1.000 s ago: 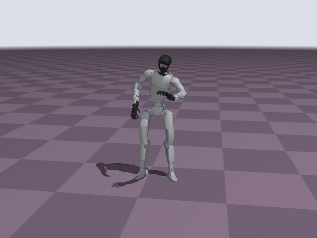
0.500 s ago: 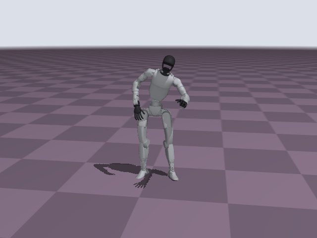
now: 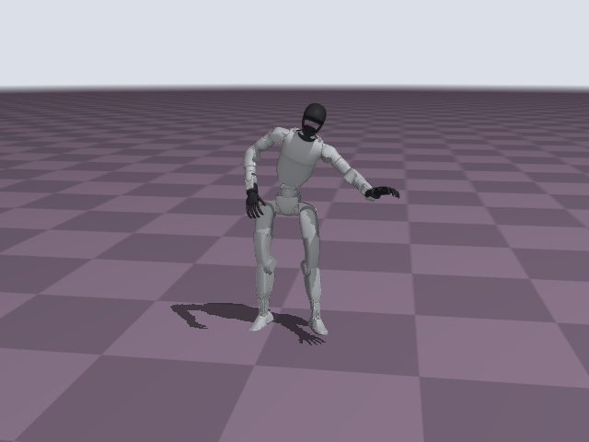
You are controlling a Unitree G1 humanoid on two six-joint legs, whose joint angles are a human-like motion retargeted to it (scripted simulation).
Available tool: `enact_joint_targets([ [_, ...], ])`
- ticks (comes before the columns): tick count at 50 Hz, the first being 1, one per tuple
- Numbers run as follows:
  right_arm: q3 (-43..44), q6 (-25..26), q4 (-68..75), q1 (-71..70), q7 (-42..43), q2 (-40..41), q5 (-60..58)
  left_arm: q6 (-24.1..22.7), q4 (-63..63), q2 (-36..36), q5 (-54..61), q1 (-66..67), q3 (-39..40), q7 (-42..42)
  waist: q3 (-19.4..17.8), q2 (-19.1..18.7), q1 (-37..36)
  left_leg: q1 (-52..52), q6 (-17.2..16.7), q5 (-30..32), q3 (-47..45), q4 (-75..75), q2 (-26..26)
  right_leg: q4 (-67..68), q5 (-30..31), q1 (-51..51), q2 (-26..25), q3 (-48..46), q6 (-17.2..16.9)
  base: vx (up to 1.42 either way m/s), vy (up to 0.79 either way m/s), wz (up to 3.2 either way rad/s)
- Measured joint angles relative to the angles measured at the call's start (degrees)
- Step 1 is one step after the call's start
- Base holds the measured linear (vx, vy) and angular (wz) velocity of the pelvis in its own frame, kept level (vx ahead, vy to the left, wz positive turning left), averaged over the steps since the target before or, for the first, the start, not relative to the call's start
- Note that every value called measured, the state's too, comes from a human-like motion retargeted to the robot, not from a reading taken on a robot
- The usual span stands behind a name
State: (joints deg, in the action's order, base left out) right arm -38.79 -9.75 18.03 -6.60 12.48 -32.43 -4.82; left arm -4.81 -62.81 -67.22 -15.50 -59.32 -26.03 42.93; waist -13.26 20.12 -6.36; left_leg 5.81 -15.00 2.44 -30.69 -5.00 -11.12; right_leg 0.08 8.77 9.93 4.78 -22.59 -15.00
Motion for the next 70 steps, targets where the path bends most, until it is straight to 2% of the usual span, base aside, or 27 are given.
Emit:
enact_joint_targets([
  [4,1.77,-0.34,-0.39,2.48,0.83,0.11,1.25,-0.32,-2.67,-5.25,3.78,-1.30,5.35,0.00,-1.00,0.07,-2.54,0.62,0.00,0.31,-0.74,0.00,0.00,-0.34,0.67,0.94,-0.40,0.52,0.00,-0.07,-0.02,-0.15],
  [7,2.40,-0.55,-0.80,3.58,1.12,0.82,1.66,-1.33,1.10,-5.52,4.42,-0.21,8.11,0.70,-2.24,0.39,-4.31,1.02,0.00,0.58,-0.82,0.00,0.10,-0.71,1.06,1.20,-0.54,0.45,0.00,-0.07,-0.02,0.00],
  [10,1.77,-0.66,-0.63,3.20,0.38,1.51,0.68,-2.28,8.64,-1.82,2.78,2.56,10.86,1.44,-3.73,0.49,-5.30,1.04,0.00,0.75,-0.30,0.00,0.30,-1.01,1.16,0.71,-0.42,-0.06,0.00,-0.05,0.00,0.19],
  [13,-0.24,-0.69,-0.19,1.24,-1.24,1.83,-1.75,-3.46,17.54,4.81,-0.12,6.13,11.56,0.89,-4.23,0.55,-4.69,1.15,0.00,0.75,0.66,0.00,0.48,-0.91,0.85,0.22,-0.05,-0.75,0.00,0.00,0.02,0.30],
  [17,-2.98,-0.84,-0.54,-1.58,-2.52,2.05,-4.82,-5.49,28.76,15.54,-4.30,11.36,7.45,-1.20,-3.68,0.82,-2.59,0.91,0.00,0.50,1.87,0.00,0.44,-0.09,-0.03,-0.40,0.51,-1.38,0.00,0.04,0.02,0.26],
  [21,-3.99,-1.26,-2.13,-2.94,-2.00,2.35,-5.63,-7.87,35.97,24.65,-10.89,15.25,-2.31,-5.19,-2.22,1.42,-0.12,0.70,0.00,0.29,2.50,0.00,0.01,0.99,-0.95,-0.46,0.69,-1.55,0.00,0.03,0.00,0.07],
  [24,-3.47,-1.64,-3.52,-2.97,-1.25,2.56,-5.29,-9.13,38.36,29.34,-16.70,16.82,-8.63,-8.11,-1.68,1.76,1.30,0.49,0.00,0.32,2.58,0.00,-0.41,1.58,-1.45,-0.44,0.56,-1.52,0.00,0.00,-0.04,-0.02],
  [27,-2.56,-1.91,-4.54,-2.87,-0.37,2.64,-4.76,-9.59,38.68,30.63,-19.54,17.70,-11.03,-8.44,-1.99,1.80,2.18,0.30,0.00,0.55,2.29,0.00,-0.80,1.78,-1.69,-0.37,0.25,-1.35,0.00,-0.02,-0.09,-0.10],
  [30,-2.02,-1.93,-4.86,-3.13,0.30,2.40,-4.32,-9.33,37.02,26.59,-18.60,17.84,-10.14,-7.72,-2.98,1.39,2.56,0.09,0.00,0.93,1.63,0.00,-1.22,1.55,-1.63,-0.29,-0.31,-0.94,0.00,-0.05,-0.11,-0.19],
  [33,-1.90,-1.59,-4.57,-3.64,0.56,1.74,-3.95,-8.12,32.04,18.72,-14.58,17.59,-6.90,-7.52,-4.00,0.52,2.52,-0.09,0.00,1.43,0.55,0.00,-1.87,0.94,-1.27,-0.10,-1.31,-0.25,0.00,-0.06,-0.15,-0.31],
  [37,-1.25,-0.87,-4.16,-3.53,0.61,0.08,-3.48,-4.66,19.37,9.81,-4.20,17.06,2.51,-4.23,-4.28,-1.28,1.81,-0.25,0.00,2.15,-1.42,0.00,-3.08,-0.14,-0.55,0.49,-3.21,1.01,0.00,-0.05,-0.18,-0.44],
  [43,2.29,-0.43,-5.07,0.55,0.18,-3.37,-1.57,0.68,-0.42,-0.37,11.94,10.99,21.11,-0.08,-1.40,-4.66,0.48,-0.24,0.00,2.97,-4.23,0.00,-4.65,-1.63,0.27,1.66,-5.83,2.69,0.00,-0.01,-0.18,-0.43],
  [45,3.67,-0.41,-5.41,2.39,0.11,-4.18,-0.19,1.24,-2.29,-2.93,14.17,8.92,23.69,-0.64,-0.15,-5.94,0.42,-0.20,0.00,3.15,-4.66,0.00,-4.97,-1.98,0.32,1.85,-6.36,2.85,0.00,0.04,-0.15,-0.18],
  [47,4.70,-0.35,-5.34,3.88,0.20,-4.67,1.37,0.61,-0.48,-3.33,14.65,7.05,22.83,-1.29,0.98,-7.39,0.70,-0.17,0.00,3.27,-4.54,0.00,-5.18,-2.18,0.17,1.76,-6.63,2.61,0.00,0.06,-0.12,0.06],
  [50,5.74,-0.08,-4.39,5.15,0.16,-4.87,2.97,-0.89,6.89,-0.06,12.94,2.66,17.14,-1.77,2.35,-9.73,1.60,-0.16,0.00,3.35,-3.31,0.00,-5.31,-2.08,-0.49,1.09,-6.55,1.57,0.00,0.08,-0.06,0.38],
  [54,5.76,0.26,-2.73,3.11,-1.24,-4.30,1.65,-2.19,21.47,9.01,5.80,-5.41,6.31,-3.71,3.88,-12.39,4.63,0.18,0.00,3.22,-0.23,0.00,-5.27,-0.85,-2.18,0.05,-5.61,-0.60,0.00,0.12,0.00,0.68],
  [60,2.40,0.23,-2.83,-5.24,-1.75,-3.06,-2.13,-6.48,43.55,20.21,-6.52,-13.29,-15.76,-10.33,5.45,-15.71,11.60,-0.97,0.00,2.05,2.92,0.00,-5.24,3.18,-5.64,-1.27,-3.53,-2.12,0.00,0.16,0.03,0.45],
  [65,-1.95,0.67,-4.58,-11.90,-0.82,-1.05,-3.03,-11.08,57.94,23.77,-12.47,-17.53,-36.47,-16.97,4.72,-17.94,16.79,-5.43,0.17,0.27,1.81,0.00,-4.96,6.90,-8.48,-3.17,-1.83,-0.24,0.00,0.17,0.02,-0.20],
  [70,-3.51,0.85,-6.54,-14.13,-1.39,-0.40,-4.15,-14.21,66.38,20.67,-14.07,-19.51,-46.69,-19.96,3.93,-20.20,20.25,-8.29,1.82,-0.16,-1.18,0.00,-2.92,8.23,-9.45,-3.46,0.04,3.05,0.00,0.09,0.01,-0.52],
])
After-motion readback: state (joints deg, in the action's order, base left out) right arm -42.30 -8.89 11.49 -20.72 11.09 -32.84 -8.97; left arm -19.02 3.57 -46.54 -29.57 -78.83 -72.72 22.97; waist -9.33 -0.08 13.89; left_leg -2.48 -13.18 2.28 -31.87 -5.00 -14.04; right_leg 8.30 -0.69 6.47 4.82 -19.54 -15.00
